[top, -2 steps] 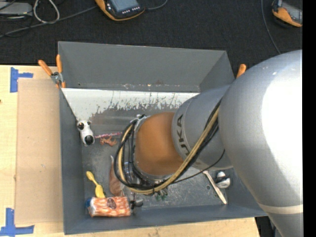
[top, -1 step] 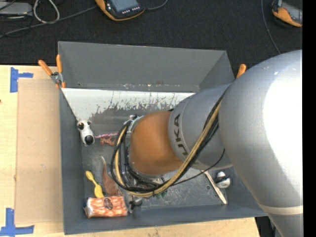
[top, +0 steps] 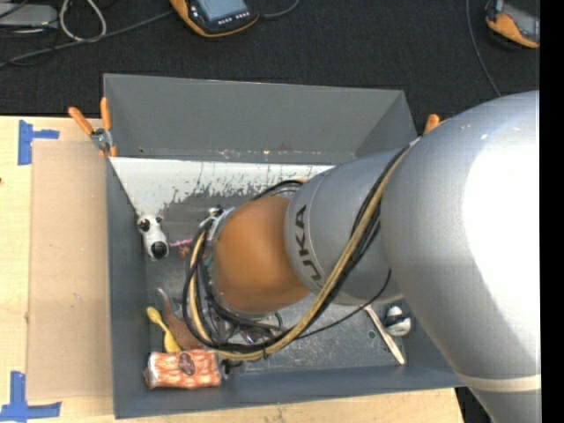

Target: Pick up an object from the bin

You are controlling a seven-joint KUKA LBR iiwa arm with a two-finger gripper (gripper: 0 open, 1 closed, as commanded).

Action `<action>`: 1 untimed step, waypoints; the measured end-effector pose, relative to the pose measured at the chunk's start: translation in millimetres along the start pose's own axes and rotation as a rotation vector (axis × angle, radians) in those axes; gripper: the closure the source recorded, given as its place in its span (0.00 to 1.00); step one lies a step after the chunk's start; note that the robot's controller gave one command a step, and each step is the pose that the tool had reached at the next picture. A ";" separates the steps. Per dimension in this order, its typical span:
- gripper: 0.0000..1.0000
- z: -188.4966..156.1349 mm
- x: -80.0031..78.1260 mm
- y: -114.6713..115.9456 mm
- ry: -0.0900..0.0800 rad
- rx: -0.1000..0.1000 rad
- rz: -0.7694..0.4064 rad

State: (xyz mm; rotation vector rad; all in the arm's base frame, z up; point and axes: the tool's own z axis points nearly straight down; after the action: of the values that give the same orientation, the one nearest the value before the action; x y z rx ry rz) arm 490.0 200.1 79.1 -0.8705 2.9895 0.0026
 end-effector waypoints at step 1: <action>0.00 5.1 -7.5 11.1 0.010 -0.002 0.193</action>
Offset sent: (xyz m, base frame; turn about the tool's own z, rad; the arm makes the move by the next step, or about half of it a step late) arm -0.0038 0.0148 0.1658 -0.0940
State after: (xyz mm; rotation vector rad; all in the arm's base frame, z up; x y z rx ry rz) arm 490.5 213.6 74.2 -0.5803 3.0702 0.0049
